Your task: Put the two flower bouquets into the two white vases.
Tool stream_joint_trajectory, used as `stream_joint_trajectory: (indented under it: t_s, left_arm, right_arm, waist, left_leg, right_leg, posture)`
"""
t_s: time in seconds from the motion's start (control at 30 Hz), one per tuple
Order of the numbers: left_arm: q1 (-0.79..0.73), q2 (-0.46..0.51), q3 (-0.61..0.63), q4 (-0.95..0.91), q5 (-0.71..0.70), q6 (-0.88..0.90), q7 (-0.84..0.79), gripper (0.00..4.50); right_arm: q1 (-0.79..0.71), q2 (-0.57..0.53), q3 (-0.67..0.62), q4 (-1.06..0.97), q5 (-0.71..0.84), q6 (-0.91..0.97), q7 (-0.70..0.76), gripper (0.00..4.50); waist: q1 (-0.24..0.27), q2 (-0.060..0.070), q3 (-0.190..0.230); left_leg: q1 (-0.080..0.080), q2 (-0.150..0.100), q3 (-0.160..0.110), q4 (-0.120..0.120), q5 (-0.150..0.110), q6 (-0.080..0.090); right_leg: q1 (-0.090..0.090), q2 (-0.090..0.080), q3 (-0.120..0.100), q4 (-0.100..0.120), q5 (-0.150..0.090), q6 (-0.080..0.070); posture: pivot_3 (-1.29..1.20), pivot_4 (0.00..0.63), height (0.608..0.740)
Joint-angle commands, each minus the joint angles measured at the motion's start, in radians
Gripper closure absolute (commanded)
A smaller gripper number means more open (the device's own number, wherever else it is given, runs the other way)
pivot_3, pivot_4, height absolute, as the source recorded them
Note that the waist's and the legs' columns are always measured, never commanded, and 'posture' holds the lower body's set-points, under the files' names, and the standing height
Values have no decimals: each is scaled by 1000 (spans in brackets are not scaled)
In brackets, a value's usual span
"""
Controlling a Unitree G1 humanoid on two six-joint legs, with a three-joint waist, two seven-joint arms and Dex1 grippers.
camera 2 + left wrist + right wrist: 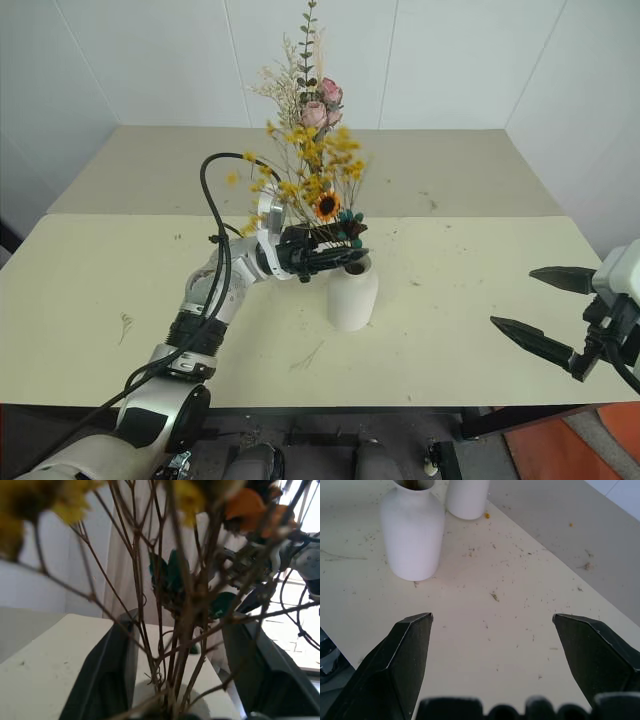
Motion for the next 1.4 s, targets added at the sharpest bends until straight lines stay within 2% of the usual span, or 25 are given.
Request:
stream_joint_trajectory:
  t_s: [0.03,0.1,0.4,0.5,0.6,0.73,1.0,1.2,1.4]
  left_arm:
    - [-27,62,-37,-53,62,7,7,590]
    - [-34,112,-73,-60,123,-18,7,590]
    - [-20,360,-73,-169,161,30,-60,590]
    - [25,493,-67,-239,209,29,-68,590]
    - [104,624,7,-303,184,44,-80,590]
    - [203,732,134,-366,131,64,-56,590]
    - [275,820,430,-470,-105,214,-14,590]
    - [337,854,499,-533,-142,240,39,590]
    - [425,874,545,-586,-155,266,81,590]
  right_arm:
    - [-18,-15,-5,2,11,-29,-4,0]
    - [-20,-18,2,8,6,-33,-4,0]
    - [-52,-43,49,49,-13,-55,-11,0]
    - [-51,-49,50,56,-13,-57,0,0]
    - [-49,-56,42,74,-15,-68,21,0]
    - [-69,-73,60,129,-31,-106,34,0]
    - [-156,-105,153,265,-56,-247,97,0]
    - [-262,-67,239,401,-104,-421,85,0]
    - [-310,-99,292,465,-86,-425,137,0]
  waist:
    - [0,0,0]
    - [0,0,0]
    - [-1,1,0]
    - [-4,1,0]
    - [-6,1,0]
    - [-1,0,0]
    - [0,0,0]
    - [-2,0,0]
    - [-3,0,0]
  left_leg:
    - [0,0,0,0,0,0]
    - [0,0,0,0,0,0]
    - [0,0,0,0,0,0]
    - [0,0,0,0,0,0]
    - [0,1,1,-1,0,0]
    - [0,1,1,-1,0,0]
    - [0,2,1,-1,0,0]
    - [1,2,2,-1,0,0]
    - [0,2,2,-1,0,0]
  right_leg:
    - [0,0,0,0,0,0]
    - [0,0,0,0,0,0]
    - [-1,0,0,0,0,0]
    - [-1,0,0,0,0,0]
    - [-2,0,0,0,0,0]
    - [-2,0,0,1,0,0]
    - [-2,0,-1,0,0,0]
    - [-1,0,-1,1,0,0]
    - [-2,0,0,2,-1,-1]
  posture:
    - [0,150,740]
    - [0,150,740]
    - [0,150,740]
    - [0,150,740]
    - [0,150,740]
    - [0,150,740]
    - [0,150,740]
    - [0,150,740]
    - [0,150,740]
